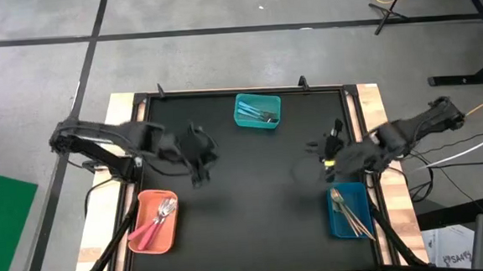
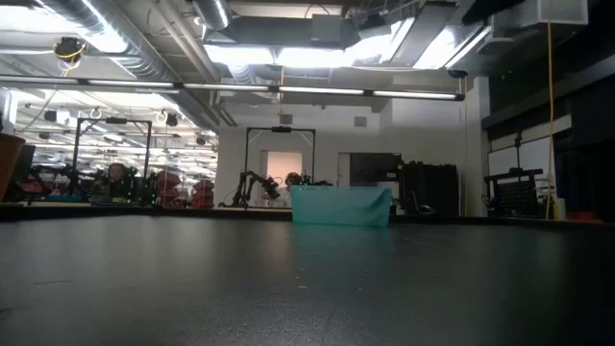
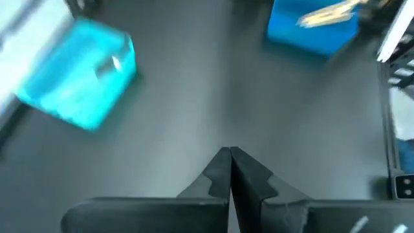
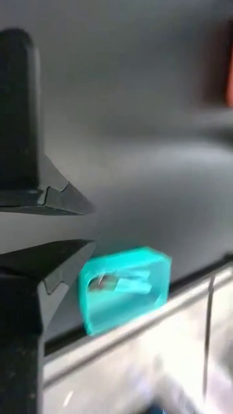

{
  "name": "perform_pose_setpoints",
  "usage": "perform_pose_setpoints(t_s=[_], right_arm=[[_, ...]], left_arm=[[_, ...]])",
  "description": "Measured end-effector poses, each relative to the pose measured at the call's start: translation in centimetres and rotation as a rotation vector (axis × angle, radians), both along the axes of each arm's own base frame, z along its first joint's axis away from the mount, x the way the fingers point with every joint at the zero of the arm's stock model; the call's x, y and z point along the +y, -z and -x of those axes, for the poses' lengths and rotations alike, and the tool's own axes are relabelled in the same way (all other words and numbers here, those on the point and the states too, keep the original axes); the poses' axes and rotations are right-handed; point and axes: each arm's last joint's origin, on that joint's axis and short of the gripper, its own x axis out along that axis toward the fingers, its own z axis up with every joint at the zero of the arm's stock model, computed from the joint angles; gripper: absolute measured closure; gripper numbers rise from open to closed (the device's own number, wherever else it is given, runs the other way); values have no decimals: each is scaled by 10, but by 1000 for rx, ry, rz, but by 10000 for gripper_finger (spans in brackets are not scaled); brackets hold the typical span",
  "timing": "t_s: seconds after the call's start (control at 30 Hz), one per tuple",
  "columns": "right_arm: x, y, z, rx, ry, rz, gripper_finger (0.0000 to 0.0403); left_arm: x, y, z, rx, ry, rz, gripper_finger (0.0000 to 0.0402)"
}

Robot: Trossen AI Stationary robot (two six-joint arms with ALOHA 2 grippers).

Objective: Sort silverware by color (type)
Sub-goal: Return to Home Position

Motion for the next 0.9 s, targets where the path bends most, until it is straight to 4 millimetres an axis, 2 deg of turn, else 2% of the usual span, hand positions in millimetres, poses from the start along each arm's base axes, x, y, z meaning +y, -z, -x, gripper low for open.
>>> perform_pose_setpoints(t_s=[0.17,0.27,0.33,0.43,0.63,0.9], right_arm=[[-23,-27,39,-135,-81,-111,340],[-34,-36,66,-259,-96,-164,340],[-39,-36,81,-357,-119,-211,340],[-45,-27,97,-523,-152,-260,340],[-51,17,114,-672,-175,-271,340],[-53,63,120,-821,-214,-289,340]], left_arm=[[17,-38,41,-120,28,-74,401],[22,-46,73,-191,11,-125,401],[23,-43,90,-249,14,-169,401],[25,-29,109,-352,39,-205,401],[31,9,140,-580,53,-235,401],[36,78,156,-710,73,-223,401]])
